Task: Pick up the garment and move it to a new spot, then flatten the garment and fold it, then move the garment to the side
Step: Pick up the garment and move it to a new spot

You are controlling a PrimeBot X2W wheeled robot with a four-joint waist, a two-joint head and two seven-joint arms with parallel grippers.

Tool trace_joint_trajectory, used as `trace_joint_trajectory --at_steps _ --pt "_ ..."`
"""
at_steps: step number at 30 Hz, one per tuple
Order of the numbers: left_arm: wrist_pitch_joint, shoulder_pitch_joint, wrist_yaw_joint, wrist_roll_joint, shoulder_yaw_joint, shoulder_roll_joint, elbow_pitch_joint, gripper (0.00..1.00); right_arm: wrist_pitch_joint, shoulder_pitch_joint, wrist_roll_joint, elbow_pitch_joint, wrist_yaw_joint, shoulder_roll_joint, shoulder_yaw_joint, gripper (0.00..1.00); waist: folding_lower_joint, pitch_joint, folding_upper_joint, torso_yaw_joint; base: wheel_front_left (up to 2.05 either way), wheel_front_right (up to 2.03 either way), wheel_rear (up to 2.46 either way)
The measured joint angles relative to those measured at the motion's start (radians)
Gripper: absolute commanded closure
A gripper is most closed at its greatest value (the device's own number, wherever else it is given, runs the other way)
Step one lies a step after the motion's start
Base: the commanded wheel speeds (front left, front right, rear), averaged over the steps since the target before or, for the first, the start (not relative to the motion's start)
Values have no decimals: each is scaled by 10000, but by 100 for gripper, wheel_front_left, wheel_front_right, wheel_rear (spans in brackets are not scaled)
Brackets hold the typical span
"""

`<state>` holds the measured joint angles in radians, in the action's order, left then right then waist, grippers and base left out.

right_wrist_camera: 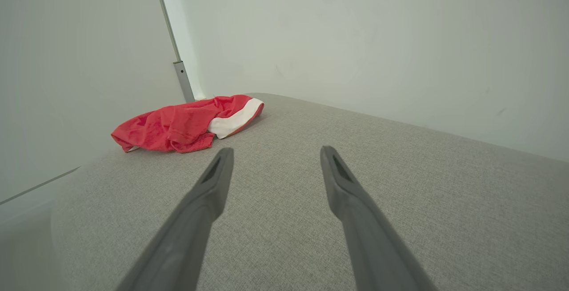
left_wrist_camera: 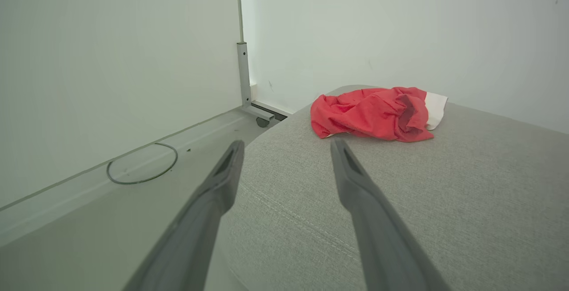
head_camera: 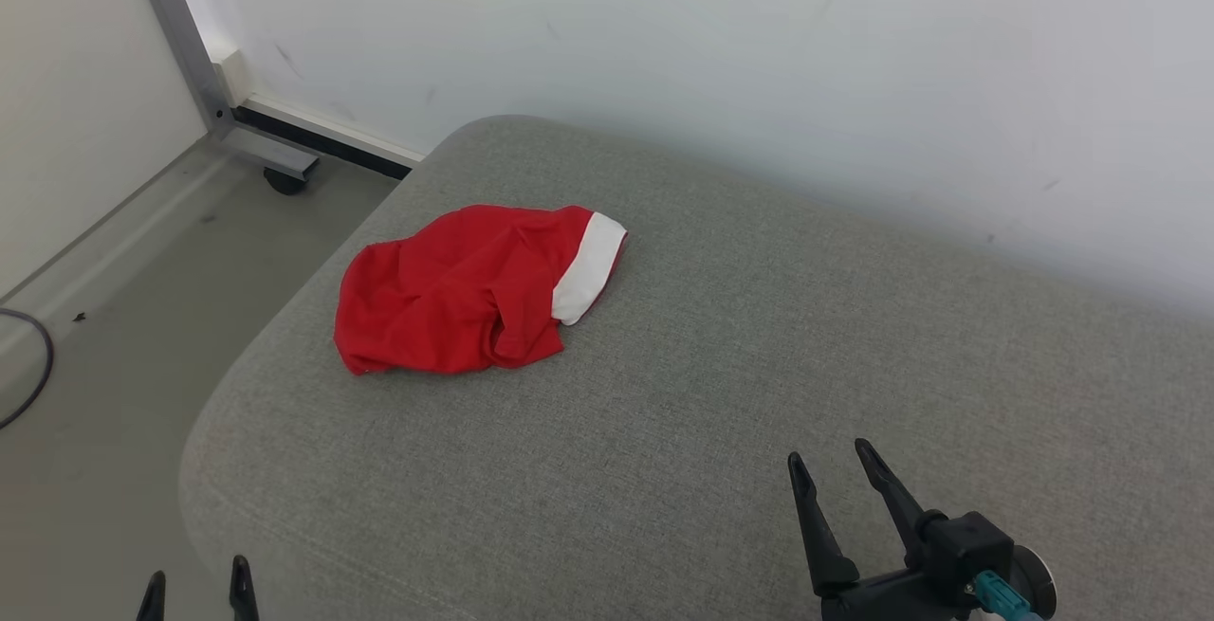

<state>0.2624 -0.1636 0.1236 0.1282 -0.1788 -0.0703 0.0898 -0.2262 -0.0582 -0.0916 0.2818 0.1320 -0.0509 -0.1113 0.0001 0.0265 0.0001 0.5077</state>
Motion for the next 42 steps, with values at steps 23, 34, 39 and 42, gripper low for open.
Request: trace_joint_trajectory --at_steps 23,34,39,42 --pt "-2778 8848 73 2541 1720 -1294 6644 0 1722 -121 1202 -2410 -2 -205 -976 0 0 -1284 0 -609 0 0 0" --pt "-4146 11146 36 3607 1524 -1837 9196 0 2686 -41 1335 -4688 -2 -926 -821 0 3 -3323 1 -2144 0 0 0" --pt "-4777 11741 -107 3818 1476 -1835 10169 0 2761 -29 1365 -5102 -2 -951 -991 0 3 -4178 2 -2846 0 0 0" --pt "-5043 11944 -366 3914 1425 -1795 10608 0 2740 -46 1367 -5149 -2 -901 -1034 0 2 -4549 2 -3268 0 0 0"
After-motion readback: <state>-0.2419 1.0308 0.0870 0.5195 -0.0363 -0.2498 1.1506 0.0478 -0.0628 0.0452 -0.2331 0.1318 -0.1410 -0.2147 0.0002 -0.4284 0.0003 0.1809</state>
